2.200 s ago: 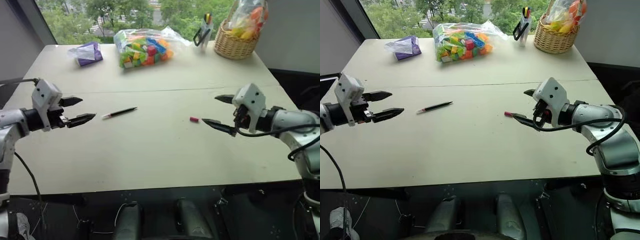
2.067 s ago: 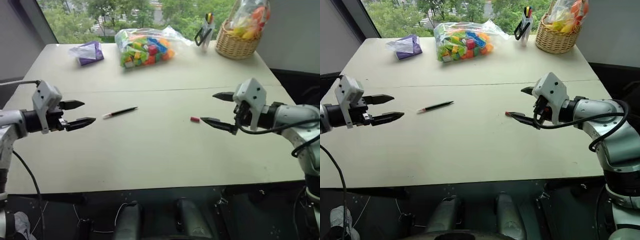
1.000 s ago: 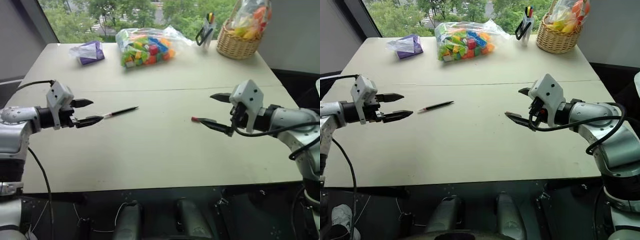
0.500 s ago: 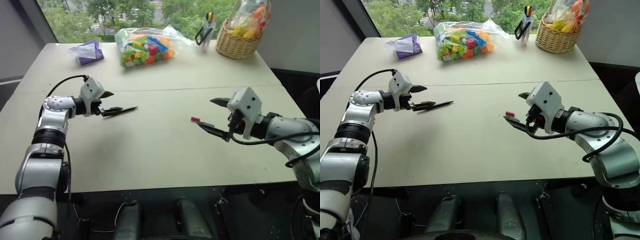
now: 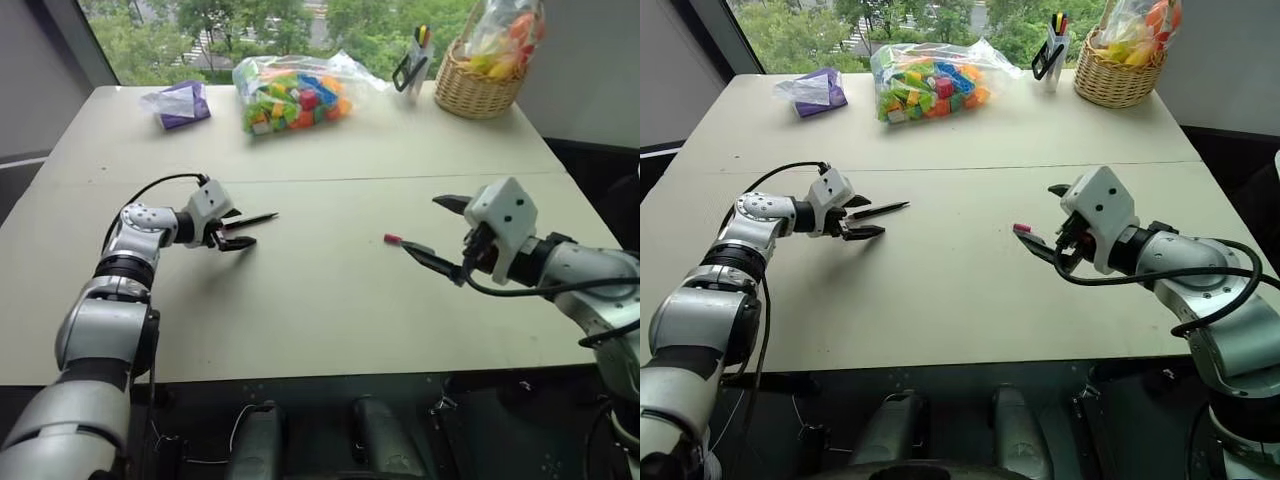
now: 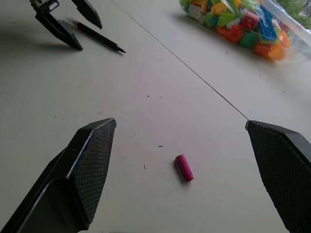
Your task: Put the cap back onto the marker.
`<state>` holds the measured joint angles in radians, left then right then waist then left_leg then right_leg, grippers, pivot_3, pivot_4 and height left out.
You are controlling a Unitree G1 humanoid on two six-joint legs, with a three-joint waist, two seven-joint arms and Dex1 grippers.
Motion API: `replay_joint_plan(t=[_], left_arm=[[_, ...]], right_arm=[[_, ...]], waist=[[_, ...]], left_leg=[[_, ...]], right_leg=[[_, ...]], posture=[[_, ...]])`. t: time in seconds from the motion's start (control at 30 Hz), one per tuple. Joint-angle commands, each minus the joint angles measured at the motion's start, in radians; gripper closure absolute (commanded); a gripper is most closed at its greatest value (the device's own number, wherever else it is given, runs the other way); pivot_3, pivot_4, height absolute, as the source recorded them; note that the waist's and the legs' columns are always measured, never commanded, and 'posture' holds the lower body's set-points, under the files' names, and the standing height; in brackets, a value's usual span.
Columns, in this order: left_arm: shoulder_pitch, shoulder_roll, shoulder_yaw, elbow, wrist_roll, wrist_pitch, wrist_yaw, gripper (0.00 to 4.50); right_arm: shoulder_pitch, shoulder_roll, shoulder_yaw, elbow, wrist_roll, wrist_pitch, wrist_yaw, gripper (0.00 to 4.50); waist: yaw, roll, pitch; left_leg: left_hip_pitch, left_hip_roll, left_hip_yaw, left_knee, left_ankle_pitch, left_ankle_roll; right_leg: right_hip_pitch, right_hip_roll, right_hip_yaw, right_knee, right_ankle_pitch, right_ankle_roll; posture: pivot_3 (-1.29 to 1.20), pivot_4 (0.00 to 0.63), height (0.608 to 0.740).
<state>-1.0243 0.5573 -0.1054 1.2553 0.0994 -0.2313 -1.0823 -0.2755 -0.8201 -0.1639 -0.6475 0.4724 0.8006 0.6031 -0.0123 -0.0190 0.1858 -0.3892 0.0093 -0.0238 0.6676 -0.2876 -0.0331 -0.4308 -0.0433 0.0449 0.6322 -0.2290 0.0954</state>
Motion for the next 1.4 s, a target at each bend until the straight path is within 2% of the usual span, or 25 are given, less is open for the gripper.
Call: replay_joint_plan(t=[0.03, 0.3, 0.33, 0.4, 0.6, 0.63, 1.17, 1.3, 1.4], left_arm=[[-0.010, 0.005, -0.008, 0.022, 0.029, 0.035, 0.014, 0.52], [0.003, 0.012, -0.005, 0.042, 0.035, 0.101, 0.023, 0.52], [0.006, 0.013, -0.004, 0.044, 0.036, 0.107, 0.026, 0.92], [0.010, 0.012, 0.002, 0.050, 0.031, 0.129, 0.031, 1.31], [0.032, 0.015, -0.010, 0.057, 0.049, 0.153, 0.023, 4.29], [0.034, 0.015, -0.011, 0.058, 0.049, 0.157, 0.018, 4.47], [0.046, 0.004, 0.016, -0.013, -0.001, 0.091, -0.096, 4.47], [0.055, 0.009, 0.046, -0.091, -0.049, 0.099, -0.169, 4.47], [0.083, 0.015, 0.073, -0.213, -0.110, 0.170, -0.248, 4.47]], right_arm=[[-0.002, -0.002, -0.032, -0.042, 0.004, -0.006, -0.013, 0.09], [-0.011, -0.015, -0.032, -0.040, 0.006, -0.004, -0.018, 0.09], [-0.013, -0.017, -0.032, -0.040, 0.006, -0.004, -0.018, 0.00], [-0.013, -0.023, -0.033, -0.038, 0.003, -0.005, -0.015, 0.00], [-0.016, -0.038, -0.037, -0.033, 0.003, -0.007, -0.013, 0.00], [-0.016, -0.040, -0.039, -0.033, 0.003, -0.008, -0.012, 0.00], [-0.024, -0.043, -0.019, -0.018, -0.001, -0.015, -0.002, 0.00], [-0.024, -0.012, 0.016, 0.017, -0.013, -0.047, -0.001, 0.00], [-0.026, 0.032, 0.057, 0.087, -0.025, -0.100, 0.013, 0.00]], waist=[[0.000, 0.000, 0.000], [-0.002, 0.000, -0.001], [-0.002, 0.000, -0.001], [-0.003, 0.000, -0.002], [-0.006, 0.000, -0.002], [-0.007, 0.000, -0.002], [-0.006, 0.000, -0.002], [-0.004, 0.000, -0.002], [-0.004, -0.001, -0.001]], left_leg=[[0.000, 0.000, 0.000, 0.000, 0.000, 0.000], [0.003, 0.000, 0.000, 0.000, 0.000, 0.000], [0.004, 0.000, 0.000, 0.000, 0.000, 0.000], [0.005, 0.000, 0.000, 0.000, 0.000, 0.000], [0.009, 0.000, 0.000, 0.000, 0.000, 0.000], [0.010, 0.001, 0.000, 0.000, 0.000, 0.000], [0.013, 0.001, 0.002, -0.001, 0.000, 0.000], [0.012, 0.001, 0.002, -0.001, 0.000, 0.000], [0.011, 0.001, 0.002, -0.001, 0.000, 0.001]], right_leg=[[0.000, 0.000, 0.000, 0.000, 0.000, 0.000], [0.002, 0.000, 0.000, 0.001, 0.000, 0.000], [0.003, 0.000, 0.000, 0.001, 0.000, 0.000], [0.004, 0.000, 0.000, 0.001, 0.000, 0.000], [0.006, 0.001, 0.001, 0.002, 0.000, 0.000], [0.007, 0.001, 0.001, 0.002, 0.000, 0.000], [0.010, 0.001, 0.002, 0.001, 0.000, 0.000], [0.010, 0.001, 0.002, 0.000, 0.000, 0.000], [0.009, 0.001, 0.002, 0.000, 0.000, 0.000]], posture=[[0.00, 0.150, 0.740], [0.00, 0.150, 0.740], [0.00, 0.150, 0.740], [0.00, 0.150, 0.740], [0.00, 0.150, 0.740], [0.00, 0.150, 0.740], [0.00, 0.150, 0.740], [0.00, 0.150, 0.740], [0.00, 0.150, 0.740]])
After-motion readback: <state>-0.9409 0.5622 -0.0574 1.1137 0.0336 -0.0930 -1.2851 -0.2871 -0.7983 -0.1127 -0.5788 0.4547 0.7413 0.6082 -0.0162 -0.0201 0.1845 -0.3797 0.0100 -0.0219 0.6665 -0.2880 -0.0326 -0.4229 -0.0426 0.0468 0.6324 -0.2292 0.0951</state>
